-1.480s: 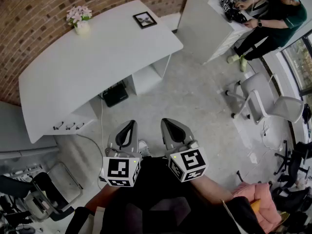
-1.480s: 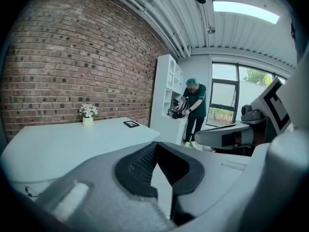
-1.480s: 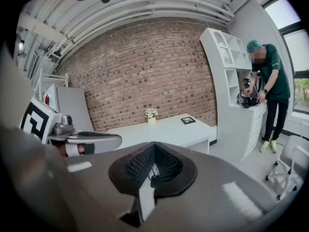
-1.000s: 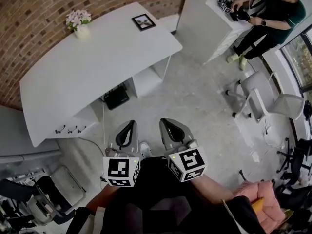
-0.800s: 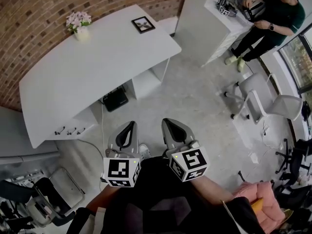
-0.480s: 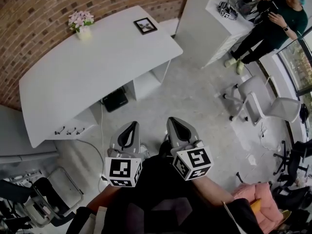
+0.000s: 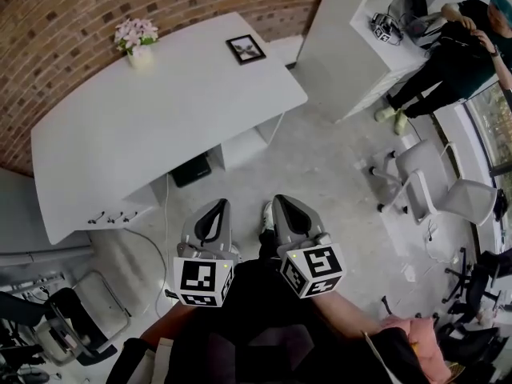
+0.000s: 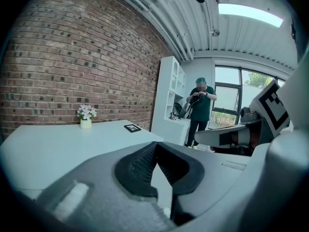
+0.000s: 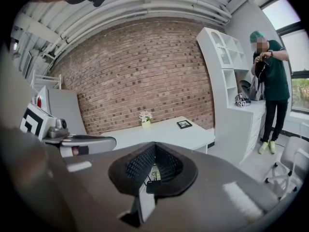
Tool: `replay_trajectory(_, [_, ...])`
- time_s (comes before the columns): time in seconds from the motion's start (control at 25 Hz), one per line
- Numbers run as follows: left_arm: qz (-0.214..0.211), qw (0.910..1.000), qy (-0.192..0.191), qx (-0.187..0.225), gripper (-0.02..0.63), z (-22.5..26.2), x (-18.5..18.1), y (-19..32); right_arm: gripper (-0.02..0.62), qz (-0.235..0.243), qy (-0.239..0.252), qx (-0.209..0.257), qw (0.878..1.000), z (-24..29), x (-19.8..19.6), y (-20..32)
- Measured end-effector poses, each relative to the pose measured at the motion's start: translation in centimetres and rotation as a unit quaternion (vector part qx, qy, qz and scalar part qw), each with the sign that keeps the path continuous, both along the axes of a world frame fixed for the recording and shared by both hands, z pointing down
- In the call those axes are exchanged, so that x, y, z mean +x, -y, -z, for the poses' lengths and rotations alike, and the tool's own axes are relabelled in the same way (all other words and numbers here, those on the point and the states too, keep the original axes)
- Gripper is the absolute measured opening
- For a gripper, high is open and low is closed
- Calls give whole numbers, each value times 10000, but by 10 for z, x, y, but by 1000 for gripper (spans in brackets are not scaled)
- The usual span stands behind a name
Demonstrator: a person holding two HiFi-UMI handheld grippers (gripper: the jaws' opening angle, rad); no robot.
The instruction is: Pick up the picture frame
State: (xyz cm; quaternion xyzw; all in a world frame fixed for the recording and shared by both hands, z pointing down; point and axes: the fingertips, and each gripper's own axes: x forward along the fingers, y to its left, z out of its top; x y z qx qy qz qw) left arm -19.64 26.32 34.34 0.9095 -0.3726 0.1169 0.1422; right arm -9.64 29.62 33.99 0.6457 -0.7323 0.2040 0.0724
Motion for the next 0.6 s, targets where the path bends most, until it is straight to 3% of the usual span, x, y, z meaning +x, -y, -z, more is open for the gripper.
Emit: replay_trajectory(0.6, [446,9983,216,-300,-2,-13,73,89,2,442,204,-229,9986,-17,73,102])
